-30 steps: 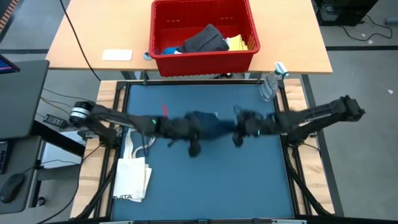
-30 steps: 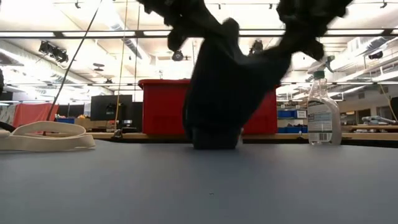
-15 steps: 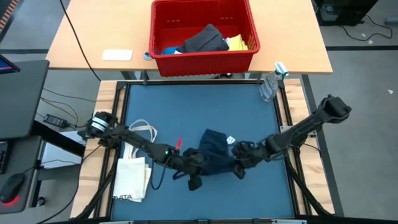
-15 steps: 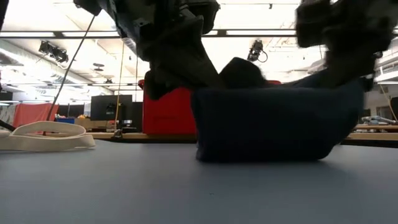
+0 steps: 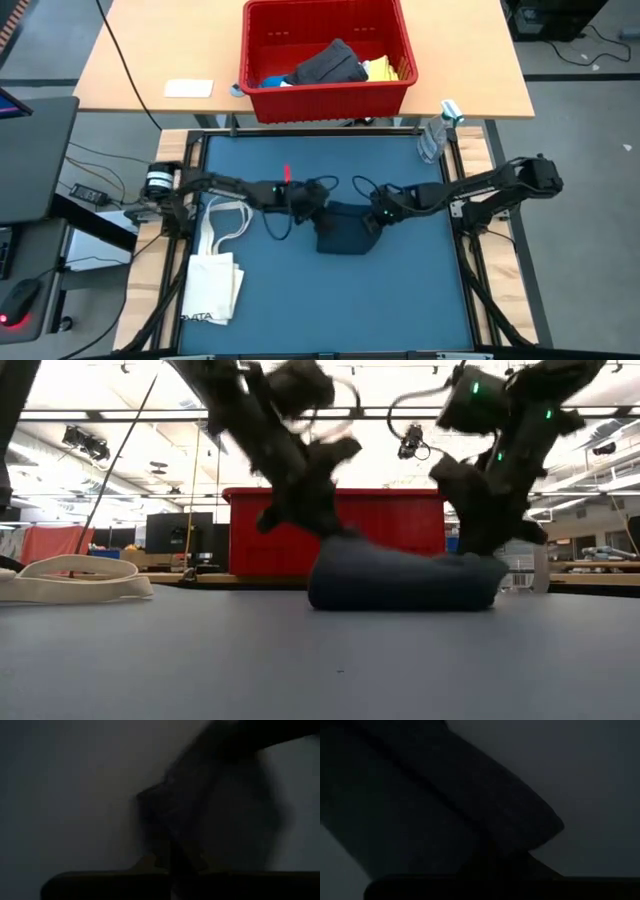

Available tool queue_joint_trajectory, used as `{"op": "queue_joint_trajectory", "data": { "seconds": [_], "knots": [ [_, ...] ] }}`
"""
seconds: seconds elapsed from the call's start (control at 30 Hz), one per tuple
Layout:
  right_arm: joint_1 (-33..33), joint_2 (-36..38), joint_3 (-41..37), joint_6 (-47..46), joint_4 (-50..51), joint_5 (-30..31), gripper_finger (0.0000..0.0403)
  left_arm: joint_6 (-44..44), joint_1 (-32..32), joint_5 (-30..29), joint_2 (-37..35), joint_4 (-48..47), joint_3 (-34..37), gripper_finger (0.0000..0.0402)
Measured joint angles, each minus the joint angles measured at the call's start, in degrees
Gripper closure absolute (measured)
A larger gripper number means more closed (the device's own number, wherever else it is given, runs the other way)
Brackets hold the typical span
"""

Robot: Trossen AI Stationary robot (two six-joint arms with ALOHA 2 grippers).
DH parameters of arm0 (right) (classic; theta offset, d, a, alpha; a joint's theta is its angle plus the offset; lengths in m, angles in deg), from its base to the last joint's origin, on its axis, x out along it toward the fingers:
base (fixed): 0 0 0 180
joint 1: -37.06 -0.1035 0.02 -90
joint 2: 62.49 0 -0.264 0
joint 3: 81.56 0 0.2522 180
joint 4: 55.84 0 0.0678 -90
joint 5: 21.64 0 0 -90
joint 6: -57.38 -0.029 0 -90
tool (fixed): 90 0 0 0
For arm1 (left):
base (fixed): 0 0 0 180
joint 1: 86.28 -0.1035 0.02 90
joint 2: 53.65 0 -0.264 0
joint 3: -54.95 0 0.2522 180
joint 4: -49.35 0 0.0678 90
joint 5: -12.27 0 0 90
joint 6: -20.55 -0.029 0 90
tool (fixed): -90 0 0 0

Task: Fold Laundry from Bin
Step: Fold the dark blue shorts, then move the folded dark blue shorts to the bottom right of the table

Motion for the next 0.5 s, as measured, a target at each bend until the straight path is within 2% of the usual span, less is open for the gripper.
{"op": "queue_joint_trajectory", "data": {
  "seconds": [0.2,0.3,0.4,0.5],
  "knots": [
    [2.5,0.4,-1.2,-0.6,-0.1,-5.1,0.0293,1.7,-4.5,8.6,3.2,-0.8,0.0,0.0374],
    [1.2,3.6,0.2,-2.1,-0.5,-3.9,0.0246,1.6,-4.9,9.5,2.8,-2.1,0.0,0.035],
    [0.4,5.6,2.4,-2.0,-0.4,0.5,0.0223,0.6,-5.1,10.1,0.7,-2.5,0.0,0.0325],
    [0.5,4.5,4.9,2.3,-3.3,0.4,0.022,-0.8,-6.0,10.3,-1.2,-2.9,-0.1,0.03]
  ]
}}
